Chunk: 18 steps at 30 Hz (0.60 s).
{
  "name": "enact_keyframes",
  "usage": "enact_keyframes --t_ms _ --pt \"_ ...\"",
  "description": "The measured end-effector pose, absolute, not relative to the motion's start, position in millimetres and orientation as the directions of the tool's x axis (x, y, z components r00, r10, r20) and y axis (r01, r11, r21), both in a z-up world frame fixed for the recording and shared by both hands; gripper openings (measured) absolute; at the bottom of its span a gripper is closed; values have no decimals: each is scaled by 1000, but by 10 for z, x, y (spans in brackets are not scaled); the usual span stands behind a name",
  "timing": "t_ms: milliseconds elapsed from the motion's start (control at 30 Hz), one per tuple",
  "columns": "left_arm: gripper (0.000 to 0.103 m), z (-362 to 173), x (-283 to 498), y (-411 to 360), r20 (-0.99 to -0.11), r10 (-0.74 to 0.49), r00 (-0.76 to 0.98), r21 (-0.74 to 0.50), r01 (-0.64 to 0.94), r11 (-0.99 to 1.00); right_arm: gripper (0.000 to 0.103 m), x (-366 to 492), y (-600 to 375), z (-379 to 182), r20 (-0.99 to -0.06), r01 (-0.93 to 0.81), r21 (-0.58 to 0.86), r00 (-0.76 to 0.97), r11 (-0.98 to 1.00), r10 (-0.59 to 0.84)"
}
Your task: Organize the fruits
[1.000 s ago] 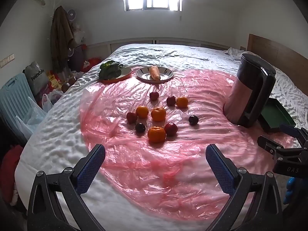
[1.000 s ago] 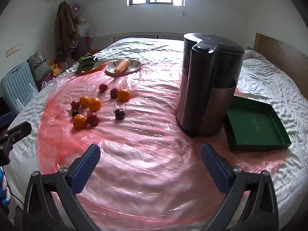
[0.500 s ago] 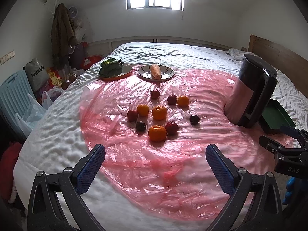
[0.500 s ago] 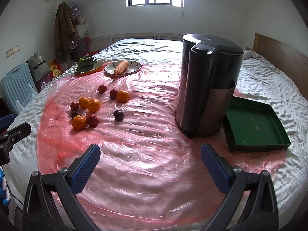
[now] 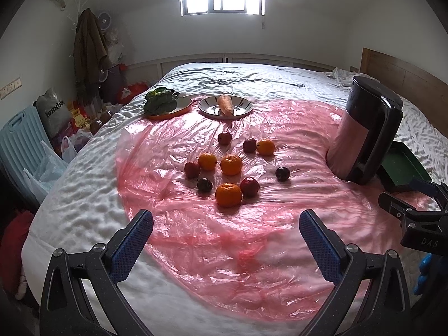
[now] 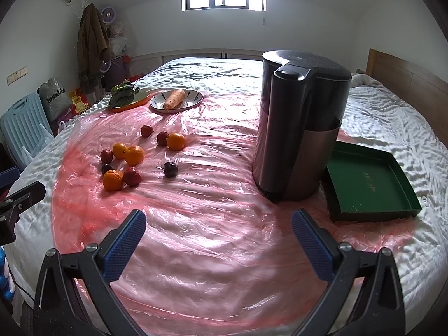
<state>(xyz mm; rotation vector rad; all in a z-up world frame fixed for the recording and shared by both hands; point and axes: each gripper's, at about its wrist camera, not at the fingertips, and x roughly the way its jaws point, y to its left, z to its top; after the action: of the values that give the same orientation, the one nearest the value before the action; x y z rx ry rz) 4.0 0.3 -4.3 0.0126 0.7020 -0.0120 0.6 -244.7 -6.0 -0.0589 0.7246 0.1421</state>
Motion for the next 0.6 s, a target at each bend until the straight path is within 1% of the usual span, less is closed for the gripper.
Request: enact_keyframes --t_ms 600 --pt "102 -84 36 -75 -646 -12 764 17 30 999 103 17 -2487 -91 -665 -124 -11 742 992 85"
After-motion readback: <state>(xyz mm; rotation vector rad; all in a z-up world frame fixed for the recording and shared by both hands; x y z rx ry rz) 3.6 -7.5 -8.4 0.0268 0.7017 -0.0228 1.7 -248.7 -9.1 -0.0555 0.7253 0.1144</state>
